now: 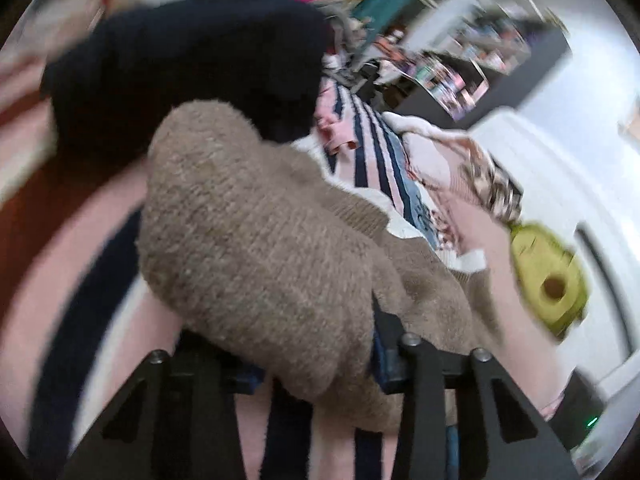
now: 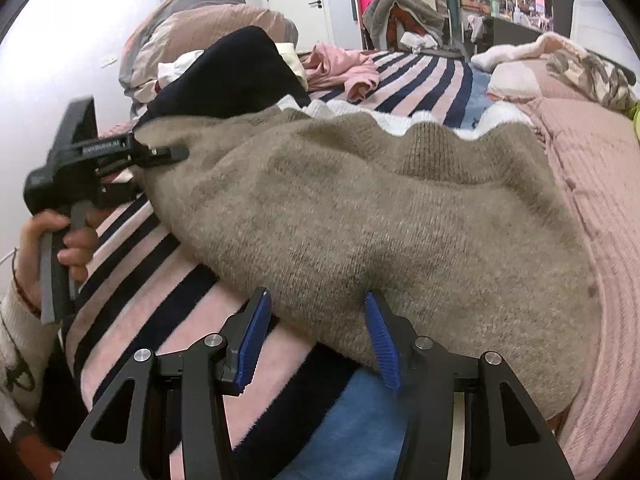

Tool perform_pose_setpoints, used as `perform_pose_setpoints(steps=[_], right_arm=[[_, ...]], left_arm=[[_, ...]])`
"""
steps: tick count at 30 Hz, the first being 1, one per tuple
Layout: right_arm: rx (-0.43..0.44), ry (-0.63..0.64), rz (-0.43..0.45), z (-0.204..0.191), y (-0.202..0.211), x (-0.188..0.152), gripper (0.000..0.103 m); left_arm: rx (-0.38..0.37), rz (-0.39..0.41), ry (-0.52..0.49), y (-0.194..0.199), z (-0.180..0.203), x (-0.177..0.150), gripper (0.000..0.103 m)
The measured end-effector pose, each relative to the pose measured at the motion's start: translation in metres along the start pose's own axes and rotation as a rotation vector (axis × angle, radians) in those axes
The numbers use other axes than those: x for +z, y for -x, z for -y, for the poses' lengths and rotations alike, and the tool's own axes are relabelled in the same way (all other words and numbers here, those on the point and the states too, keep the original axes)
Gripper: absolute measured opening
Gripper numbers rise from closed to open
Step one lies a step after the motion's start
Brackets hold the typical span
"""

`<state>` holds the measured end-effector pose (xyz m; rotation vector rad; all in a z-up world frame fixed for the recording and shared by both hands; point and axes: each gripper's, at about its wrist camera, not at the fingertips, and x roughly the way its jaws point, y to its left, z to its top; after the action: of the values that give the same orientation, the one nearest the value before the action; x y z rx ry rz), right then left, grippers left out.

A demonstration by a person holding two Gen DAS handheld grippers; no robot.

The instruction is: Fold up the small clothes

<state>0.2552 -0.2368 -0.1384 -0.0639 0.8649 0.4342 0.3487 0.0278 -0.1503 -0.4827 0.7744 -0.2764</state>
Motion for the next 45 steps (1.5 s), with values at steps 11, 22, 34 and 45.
perform_pose_setpoints(steps=[11,22,34,45], right_arm=[[0.039,-0.051,0.027,0.012,0.011,-0.009,0.043],[-0.053,-0.127,0.144,0.052,0.074,-0.028,0.043],[-0.194,-0.243,0.257,0.1,0.135,-0.052,0.044],[-0.183,-0.216,0.308,0.1,0.141,-0.029,0.044]], left_arm=[[0.035,0.064,-0.507,0.003,0.135,0.007,0.025],[-0.114,0.069,-0.812,-0.009,0.26,-0.041,0.02],[-0.145,-0.133,-1.078,-0.054,0.289,-0.122,0.03],[-0.26,-0.117,-0.999,0.012,0.268,-0.11,0.065]])
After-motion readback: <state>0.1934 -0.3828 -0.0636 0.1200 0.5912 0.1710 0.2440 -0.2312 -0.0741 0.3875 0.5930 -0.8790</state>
